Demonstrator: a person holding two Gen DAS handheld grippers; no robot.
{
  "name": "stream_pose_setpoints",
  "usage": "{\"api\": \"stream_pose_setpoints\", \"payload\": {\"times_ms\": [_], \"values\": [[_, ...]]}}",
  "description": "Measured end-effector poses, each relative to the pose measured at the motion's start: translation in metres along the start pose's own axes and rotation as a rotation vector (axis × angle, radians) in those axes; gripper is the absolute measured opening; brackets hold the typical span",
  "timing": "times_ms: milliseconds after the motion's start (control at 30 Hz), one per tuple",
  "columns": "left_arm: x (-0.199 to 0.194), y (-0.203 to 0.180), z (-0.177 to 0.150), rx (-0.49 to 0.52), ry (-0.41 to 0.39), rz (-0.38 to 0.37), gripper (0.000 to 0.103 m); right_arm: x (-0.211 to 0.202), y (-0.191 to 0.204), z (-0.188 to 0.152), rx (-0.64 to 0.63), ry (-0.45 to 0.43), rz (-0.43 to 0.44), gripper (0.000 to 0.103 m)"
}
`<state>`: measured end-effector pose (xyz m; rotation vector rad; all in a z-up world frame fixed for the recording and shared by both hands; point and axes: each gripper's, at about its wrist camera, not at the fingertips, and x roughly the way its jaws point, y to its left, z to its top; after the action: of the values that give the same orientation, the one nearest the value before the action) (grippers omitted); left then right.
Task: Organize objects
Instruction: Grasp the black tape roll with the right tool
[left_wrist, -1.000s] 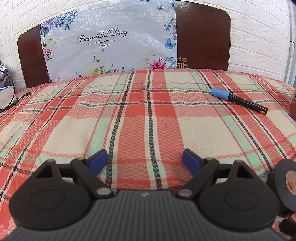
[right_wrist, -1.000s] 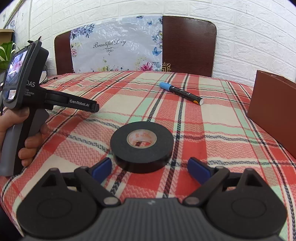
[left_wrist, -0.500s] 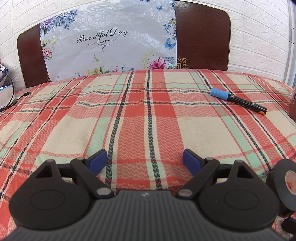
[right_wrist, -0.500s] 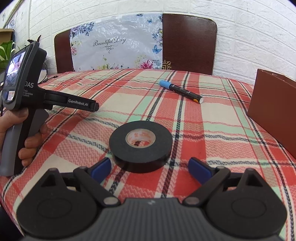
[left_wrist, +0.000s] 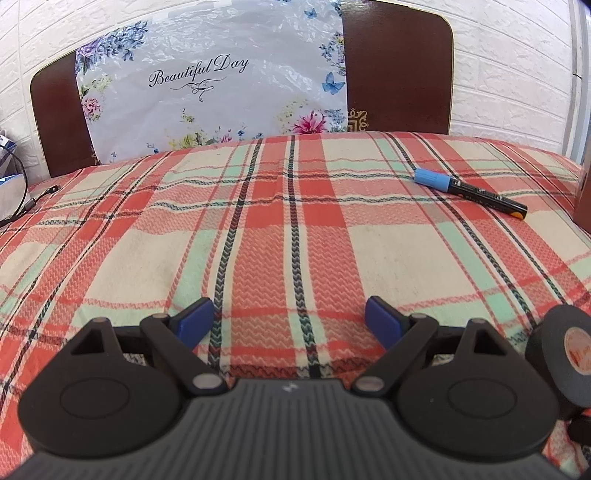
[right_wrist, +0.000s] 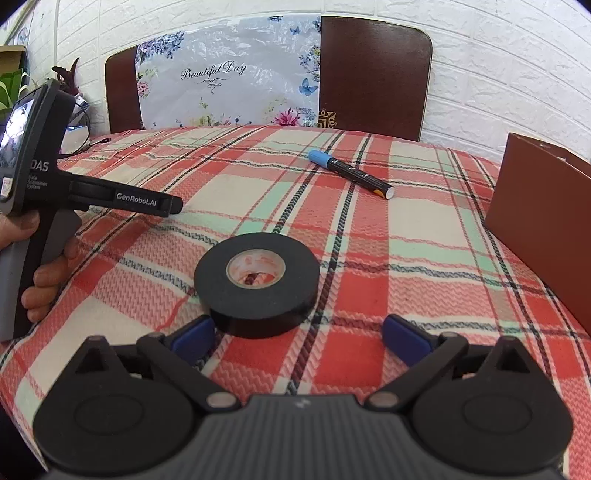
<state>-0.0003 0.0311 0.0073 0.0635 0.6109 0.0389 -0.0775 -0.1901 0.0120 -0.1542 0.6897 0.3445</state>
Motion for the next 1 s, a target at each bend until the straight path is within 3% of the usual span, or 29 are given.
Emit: {"api": "stream_pose_setpoints", "payload": {"times_ms": [300, 500, 633, 767, 1000], "values": [[-0.005, -0.003, -0.001, 0.001, 0.020, 0.005, 0.091, 0.002, -0.002, 0.001, 0.000, 0.002, 0.027, 0.102], [-0.016, -0.009, -0.003, 0.013, 0.052, -0.062, 0.090, 0.002, -0.001, 0.002, -0.011, 0.004, 0.042, 0.102], [-0.025, -0.010, 0.005, -0.035, 0.126, -0.203, 0.090, 0.002, -0.001, 0.002, -0.019, 0.005, 0.054, 0.101], [-0.030, -0.023, 0.014, -0.078, 0.183, -0.365, 0.083, 0.004, 0.002, 0.004, -0.027, 0.005, 0.066, 0.101], [-0.030, -0.059, 0.021, -0.037, 0.254, -0.495, 0.065, 0.011, 0.005, 0.009, -0.050, 0.000, 0.097, 0.097]]}}
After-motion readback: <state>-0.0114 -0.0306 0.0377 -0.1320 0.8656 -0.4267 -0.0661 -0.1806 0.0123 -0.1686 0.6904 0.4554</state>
